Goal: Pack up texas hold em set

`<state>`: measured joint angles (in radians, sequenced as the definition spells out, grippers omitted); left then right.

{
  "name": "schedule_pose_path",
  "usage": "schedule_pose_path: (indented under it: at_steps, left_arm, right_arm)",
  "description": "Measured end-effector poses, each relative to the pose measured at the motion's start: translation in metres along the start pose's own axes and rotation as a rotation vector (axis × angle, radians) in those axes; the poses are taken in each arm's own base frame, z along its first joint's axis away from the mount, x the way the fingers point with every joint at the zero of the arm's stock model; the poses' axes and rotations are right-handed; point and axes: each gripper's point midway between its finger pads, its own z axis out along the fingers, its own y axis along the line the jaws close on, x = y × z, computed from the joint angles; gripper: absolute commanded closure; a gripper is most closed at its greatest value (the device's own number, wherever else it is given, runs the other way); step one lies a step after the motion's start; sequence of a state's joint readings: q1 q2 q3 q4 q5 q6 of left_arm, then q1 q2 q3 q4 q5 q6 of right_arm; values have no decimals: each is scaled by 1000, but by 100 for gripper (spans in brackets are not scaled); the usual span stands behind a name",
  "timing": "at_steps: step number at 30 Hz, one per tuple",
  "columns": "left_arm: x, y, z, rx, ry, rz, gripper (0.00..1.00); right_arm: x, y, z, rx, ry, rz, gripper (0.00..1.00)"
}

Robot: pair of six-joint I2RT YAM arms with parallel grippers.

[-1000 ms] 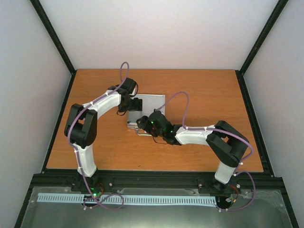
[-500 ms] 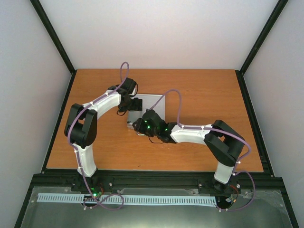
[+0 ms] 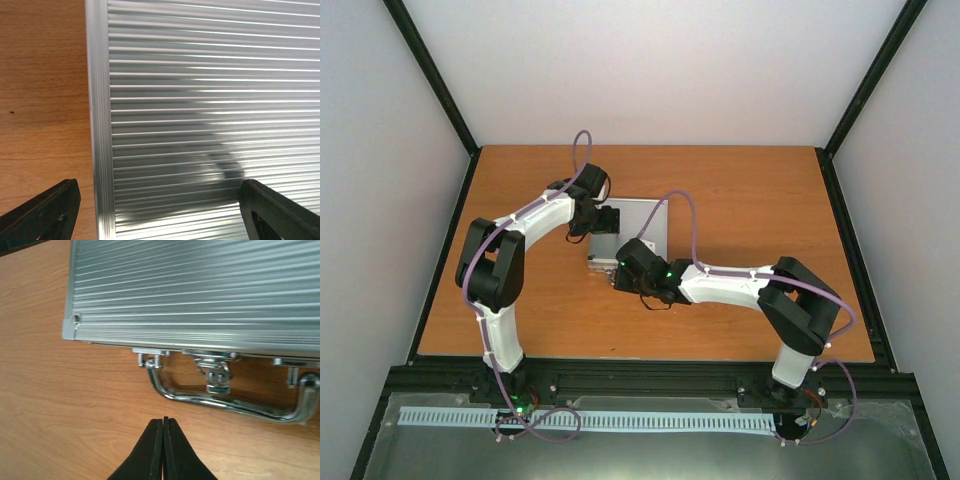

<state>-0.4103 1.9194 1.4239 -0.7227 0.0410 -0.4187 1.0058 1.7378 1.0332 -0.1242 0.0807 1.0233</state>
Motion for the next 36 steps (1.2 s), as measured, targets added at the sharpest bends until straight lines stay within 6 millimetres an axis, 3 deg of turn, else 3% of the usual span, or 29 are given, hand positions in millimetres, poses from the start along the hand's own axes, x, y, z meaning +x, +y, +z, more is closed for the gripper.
schedule_pose_path:
  at_steps: [7,17,27,36]
  left_arm:
    - [0,0,0,0,0,0,10]
    - [0,0,0,0,0,0,11]
    - [0,0,0,0,0,0,11]
    - [0,0,0,1,0,0,11]
  right_arm:
    - [-1,-19,0,88,-15,-25,97]
    - [-5,-19,15,127,-27,-39,97]
    - [-1,-29,18,165,-16,-36,97]
    - [1,-44,34,211,-13,-31,97]
